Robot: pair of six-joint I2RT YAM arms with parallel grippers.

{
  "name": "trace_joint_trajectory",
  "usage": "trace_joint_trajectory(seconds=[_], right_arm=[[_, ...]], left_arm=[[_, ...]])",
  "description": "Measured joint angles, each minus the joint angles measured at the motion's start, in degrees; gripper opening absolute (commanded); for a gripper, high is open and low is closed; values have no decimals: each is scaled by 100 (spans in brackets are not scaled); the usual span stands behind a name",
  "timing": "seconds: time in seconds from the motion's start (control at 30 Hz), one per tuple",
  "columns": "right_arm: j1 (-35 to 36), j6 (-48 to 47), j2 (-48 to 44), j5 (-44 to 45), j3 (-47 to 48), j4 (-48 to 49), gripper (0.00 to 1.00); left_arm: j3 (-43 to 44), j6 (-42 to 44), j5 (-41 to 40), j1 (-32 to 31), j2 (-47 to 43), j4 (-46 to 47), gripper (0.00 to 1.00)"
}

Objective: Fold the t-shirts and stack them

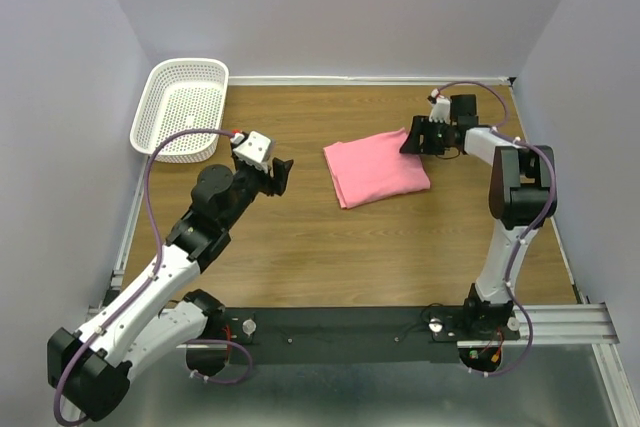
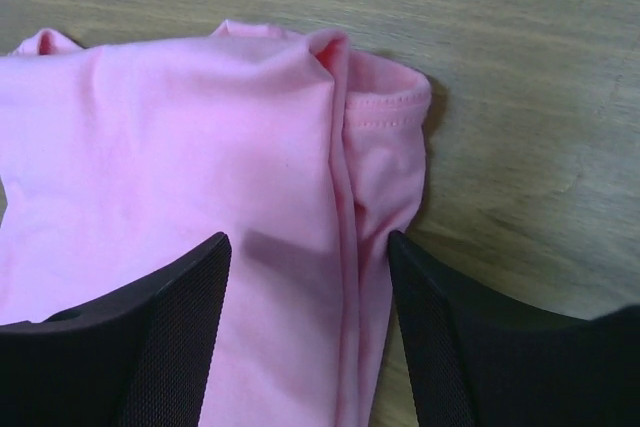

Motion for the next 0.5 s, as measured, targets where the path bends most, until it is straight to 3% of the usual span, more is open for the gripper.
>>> trace_joint_trajectory(seconds=[0.17,0.27,0.3,0.37,0.4,0.5], right_arm=[[109,-24,107,-15,76,-48,58],[164,-37,190,-11,216,-109,45],[184,-50,225,-13,273,-127,30],[197,-42,264,-22,345,-179,14],[197,-94,273,-44,376,-210,2],[195,-118,273,-87,411,-267,1]], left_arm=[[-166,-151,118,0,-282,-83,69],[-173,-203,219,0,-269,-144,69],[-173,-212,247,0,-264,-164,69],[-173,-225,304,0,-247,-188,69],[-173,-229,330,0,-232,-192,69],[-173,-232,391,0,-205,-227,69]])
